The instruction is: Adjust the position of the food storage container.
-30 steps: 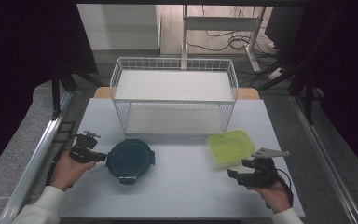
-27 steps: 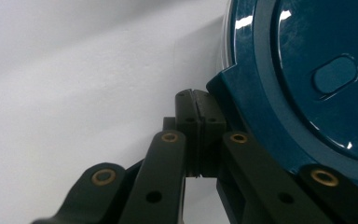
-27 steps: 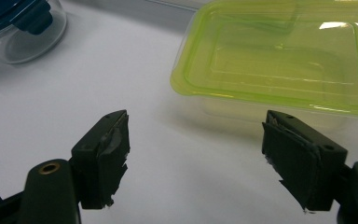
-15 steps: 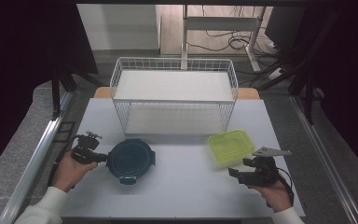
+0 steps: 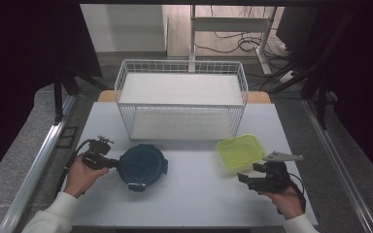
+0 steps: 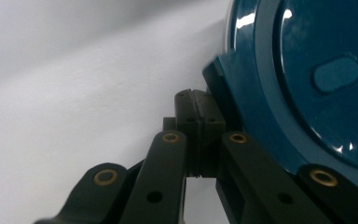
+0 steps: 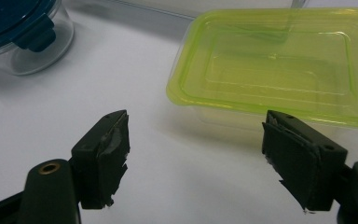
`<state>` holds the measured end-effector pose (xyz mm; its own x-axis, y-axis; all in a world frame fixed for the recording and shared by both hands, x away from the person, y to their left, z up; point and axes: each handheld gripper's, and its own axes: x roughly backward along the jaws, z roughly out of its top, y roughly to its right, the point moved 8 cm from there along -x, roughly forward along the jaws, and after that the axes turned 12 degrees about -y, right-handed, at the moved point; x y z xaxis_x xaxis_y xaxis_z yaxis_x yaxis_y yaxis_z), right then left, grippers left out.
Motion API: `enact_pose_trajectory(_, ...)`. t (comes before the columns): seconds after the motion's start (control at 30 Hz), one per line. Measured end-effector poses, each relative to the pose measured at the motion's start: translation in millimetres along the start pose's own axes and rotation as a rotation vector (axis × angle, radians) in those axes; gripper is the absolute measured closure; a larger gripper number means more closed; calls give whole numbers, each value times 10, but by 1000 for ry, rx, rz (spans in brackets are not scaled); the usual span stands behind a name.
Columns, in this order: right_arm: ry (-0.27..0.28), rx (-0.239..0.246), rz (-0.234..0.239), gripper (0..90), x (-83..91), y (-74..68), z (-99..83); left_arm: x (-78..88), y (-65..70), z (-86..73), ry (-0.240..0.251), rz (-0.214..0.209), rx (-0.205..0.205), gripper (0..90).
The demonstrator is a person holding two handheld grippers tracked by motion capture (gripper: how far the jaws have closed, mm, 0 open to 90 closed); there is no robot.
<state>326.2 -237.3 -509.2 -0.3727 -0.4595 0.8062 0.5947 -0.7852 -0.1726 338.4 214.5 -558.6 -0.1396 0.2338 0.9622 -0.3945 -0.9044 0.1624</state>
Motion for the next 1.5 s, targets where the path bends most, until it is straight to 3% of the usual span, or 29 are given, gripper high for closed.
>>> enact_pose_trajectory(0.7,6,7,0,231,11,-10,13,-60,374,125,7,-69,-77,900)
enact_pose_trajectory(1.07,6,4,1,230,15,-6,12,-100,591,167,-6,-80,-127,900)
enact_pose_trajectory(1.5,9,1,-1,230,16,-5,17,-126,807,208,-2,-109,-158,900)
